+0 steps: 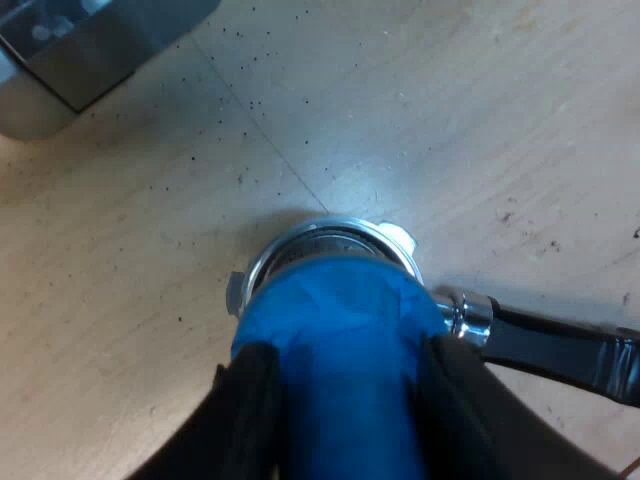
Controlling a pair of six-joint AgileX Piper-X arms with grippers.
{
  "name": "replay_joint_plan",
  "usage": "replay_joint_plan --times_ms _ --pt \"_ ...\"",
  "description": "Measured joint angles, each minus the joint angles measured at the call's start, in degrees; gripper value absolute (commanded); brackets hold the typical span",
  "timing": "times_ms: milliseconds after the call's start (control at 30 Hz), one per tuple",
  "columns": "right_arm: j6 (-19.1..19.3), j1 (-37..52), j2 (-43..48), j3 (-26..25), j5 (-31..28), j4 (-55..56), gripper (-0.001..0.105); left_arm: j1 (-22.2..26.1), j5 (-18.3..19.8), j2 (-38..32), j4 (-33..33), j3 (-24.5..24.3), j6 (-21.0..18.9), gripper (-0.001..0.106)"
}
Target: Grind coffee beans and then tamp
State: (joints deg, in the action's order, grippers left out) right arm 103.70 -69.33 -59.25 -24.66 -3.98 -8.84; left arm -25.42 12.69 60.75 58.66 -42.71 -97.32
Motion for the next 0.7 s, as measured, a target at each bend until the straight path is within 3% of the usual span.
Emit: replay_joint_plan --times_ms 433,500,700 --pt "0.0 0.0 0.0 0.0 0.0 0.0 0.066 0.0 0.22 3.76 -3.97 4.02 0.0 0.0" --pt "0.0 0.0 0.0 0.0 0.0 0.0 0.066 0.0 2.2 3.88 -5.45 5.29 0.0 0.0" --pt "-0.38 0.0 0.0 0.0 0.0 0.0 0.066 0.0 2.66 4.79 -8.44 6.47 -0.61 0.0"
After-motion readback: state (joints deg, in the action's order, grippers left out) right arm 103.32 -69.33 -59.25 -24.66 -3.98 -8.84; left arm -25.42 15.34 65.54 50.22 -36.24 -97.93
